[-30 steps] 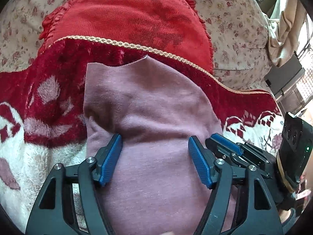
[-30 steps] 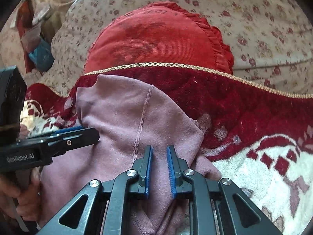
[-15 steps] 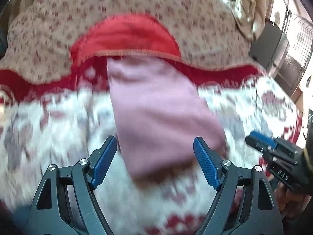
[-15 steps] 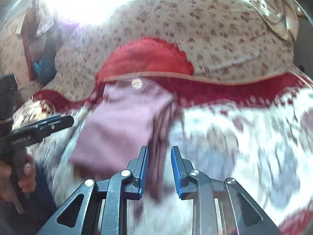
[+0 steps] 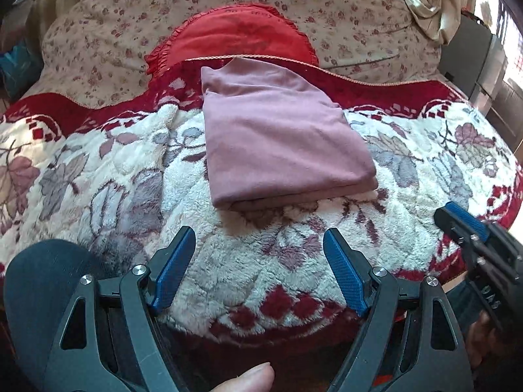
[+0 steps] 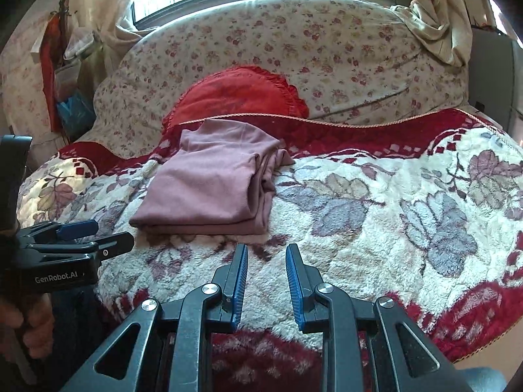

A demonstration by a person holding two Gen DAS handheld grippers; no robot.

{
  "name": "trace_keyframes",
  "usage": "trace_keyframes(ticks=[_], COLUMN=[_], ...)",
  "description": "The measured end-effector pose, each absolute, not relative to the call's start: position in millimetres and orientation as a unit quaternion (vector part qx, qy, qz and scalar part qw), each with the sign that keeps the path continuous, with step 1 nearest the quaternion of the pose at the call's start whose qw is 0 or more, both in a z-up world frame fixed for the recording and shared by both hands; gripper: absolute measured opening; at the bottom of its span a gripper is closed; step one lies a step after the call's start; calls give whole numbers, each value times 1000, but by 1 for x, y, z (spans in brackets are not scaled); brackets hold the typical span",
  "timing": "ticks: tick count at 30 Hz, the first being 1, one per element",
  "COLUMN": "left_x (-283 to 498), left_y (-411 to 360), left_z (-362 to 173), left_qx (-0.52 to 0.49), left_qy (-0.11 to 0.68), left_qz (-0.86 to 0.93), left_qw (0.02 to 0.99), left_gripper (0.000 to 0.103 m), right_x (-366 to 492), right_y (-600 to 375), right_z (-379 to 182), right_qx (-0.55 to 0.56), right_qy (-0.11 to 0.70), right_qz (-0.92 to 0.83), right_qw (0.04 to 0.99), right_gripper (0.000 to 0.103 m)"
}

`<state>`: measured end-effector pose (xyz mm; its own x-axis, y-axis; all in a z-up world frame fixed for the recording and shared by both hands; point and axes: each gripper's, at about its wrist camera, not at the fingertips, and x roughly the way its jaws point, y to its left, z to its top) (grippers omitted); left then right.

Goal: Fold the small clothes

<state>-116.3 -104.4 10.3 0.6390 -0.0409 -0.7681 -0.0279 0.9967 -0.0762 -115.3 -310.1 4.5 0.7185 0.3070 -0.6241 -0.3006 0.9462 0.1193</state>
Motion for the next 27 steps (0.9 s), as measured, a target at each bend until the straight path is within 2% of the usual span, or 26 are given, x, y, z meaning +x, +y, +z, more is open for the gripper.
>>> trace_keyframes(ticks=[9,23,27], left_x=[-122,-120,-124], left_y=[-113,-112,-113], left_z=[15,3,5], left_qx=[-11,-22,-12], left_qy=[419,438,422], left_qz=[8,7,12], left_qw=[908,899,907], left_gripper=[81,81,81], right_x=[-116,-116,-115], right_y=[-304,-301,-301], right_z=[2,1,1], right_qx=[-11,-22,-22], right_qy=[336,336,336], right_qz=[162,165,165], right_qw=[928,927,927], right_gripper=[22,22,22])
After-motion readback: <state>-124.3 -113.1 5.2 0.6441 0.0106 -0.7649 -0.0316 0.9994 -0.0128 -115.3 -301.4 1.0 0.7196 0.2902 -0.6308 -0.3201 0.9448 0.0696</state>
